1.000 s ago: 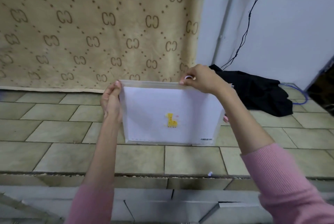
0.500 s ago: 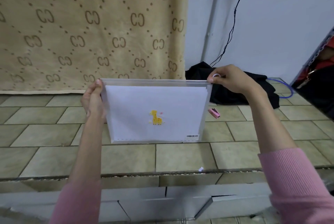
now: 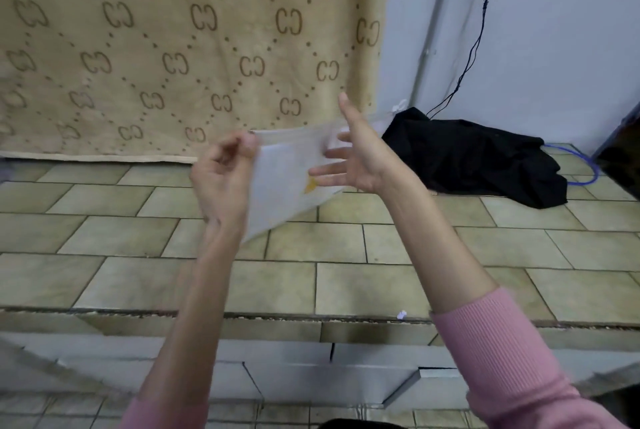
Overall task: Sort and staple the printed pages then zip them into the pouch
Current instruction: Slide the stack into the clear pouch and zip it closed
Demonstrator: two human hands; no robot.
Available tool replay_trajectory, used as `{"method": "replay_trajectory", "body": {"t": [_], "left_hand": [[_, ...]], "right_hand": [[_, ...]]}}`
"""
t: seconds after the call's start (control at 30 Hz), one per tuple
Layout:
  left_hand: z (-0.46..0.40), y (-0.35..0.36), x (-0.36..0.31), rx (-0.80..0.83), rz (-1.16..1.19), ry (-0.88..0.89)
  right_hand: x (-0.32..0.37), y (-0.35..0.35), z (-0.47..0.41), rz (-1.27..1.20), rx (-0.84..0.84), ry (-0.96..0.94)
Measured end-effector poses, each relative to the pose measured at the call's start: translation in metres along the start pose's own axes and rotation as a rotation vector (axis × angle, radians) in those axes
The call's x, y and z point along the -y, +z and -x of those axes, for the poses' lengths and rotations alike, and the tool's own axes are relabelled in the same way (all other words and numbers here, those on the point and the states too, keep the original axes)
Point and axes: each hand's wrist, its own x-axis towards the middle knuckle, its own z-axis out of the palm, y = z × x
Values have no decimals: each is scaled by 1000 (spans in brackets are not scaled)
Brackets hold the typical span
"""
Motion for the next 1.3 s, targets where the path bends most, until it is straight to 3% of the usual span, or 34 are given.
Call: {"method": "replay_trajectory", "body": {"t": [0.13, 0.23, 0.3, 0.4, 0.53, 0.6, 0.73, 0.87, 0.93, 1.07, 1.13, 1.3], "left_hand": [[64, 25, -9, 397, -210, 73], [77, 22, 13, 677, -287, -58], [67, 10, 42, 640, -383, -112], [40, -18, 99, 520, -718, -127], [26, -42, 151, 674, -1051, -173], [27, -41, 166, 769, -1152, -168], [32, -36, 184, 884, -1386, -203], [43, -45, 195, 863, -1445, -162], [44, -47, 197, 849, -1443, -160], [47, -47, 200, 834, -1443, -153], [48, -49, 202, 826, -1439, -150], [48, -48, 204, 819, -1446, -148]], "right_hand": [[-5, -7, -3, -33, -116, -60], [-34, -30, -12, 74, -193, -115], [-54, -45, -14, 81, -204, -90], [-82, -61, -13, 20, -232, -19], [-124, -76, -22, 53, -310, 74], [-147, -83, -33, 257, -378, 66], [-178, -90, -43, 943, -445, 30], [-177, -93, -45, 1190, -468, 126], [-169, -103, -54, 1194, -497, 118], [-151, -141, -80, 1043, -787, -35], [-145, -164, -92, 1055, -852, -20], [-157, -211, -114, 1197, -678, 36]]}}
